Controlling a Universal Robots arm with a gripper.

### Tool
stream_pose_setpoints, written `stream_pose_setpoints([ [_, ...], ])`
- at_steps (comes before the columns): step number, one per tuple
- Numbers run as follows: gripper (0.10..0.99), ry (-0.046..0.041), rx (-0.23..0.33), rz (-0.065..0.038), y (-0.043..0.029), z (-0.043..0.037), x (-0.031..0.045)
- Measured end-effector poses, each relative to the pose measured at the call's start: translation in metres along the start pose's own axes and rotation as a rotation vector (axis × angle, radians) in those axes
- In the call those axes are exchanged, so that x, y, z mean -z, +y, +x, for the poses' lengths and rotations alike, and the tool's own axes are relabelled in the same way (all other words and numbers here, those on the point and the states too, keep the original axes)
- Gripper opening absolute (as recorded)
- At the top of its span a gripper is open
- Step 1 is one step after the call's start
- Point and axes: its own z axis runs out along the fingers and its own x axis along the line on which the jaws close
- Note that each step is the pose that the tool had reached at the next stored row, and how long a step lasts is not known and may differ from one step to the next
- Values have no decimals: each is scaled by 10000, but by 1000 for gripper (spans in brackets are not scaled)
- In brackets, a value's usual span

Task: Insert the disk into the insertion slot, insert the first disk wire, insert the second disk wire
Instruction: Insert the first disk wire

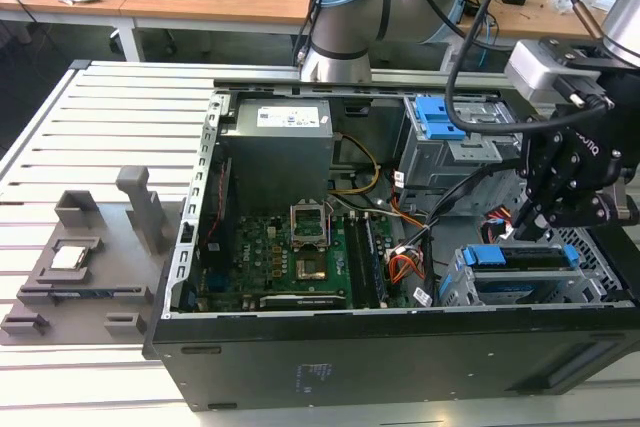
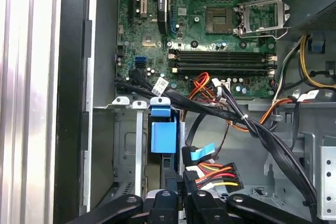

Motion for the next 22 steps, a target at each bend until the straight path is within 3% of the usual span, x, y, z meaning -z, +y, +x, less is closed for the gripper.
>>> stream_pose_setpoints([
  [22, 165, -118, -2122, -89, 0, 0, 0],
])
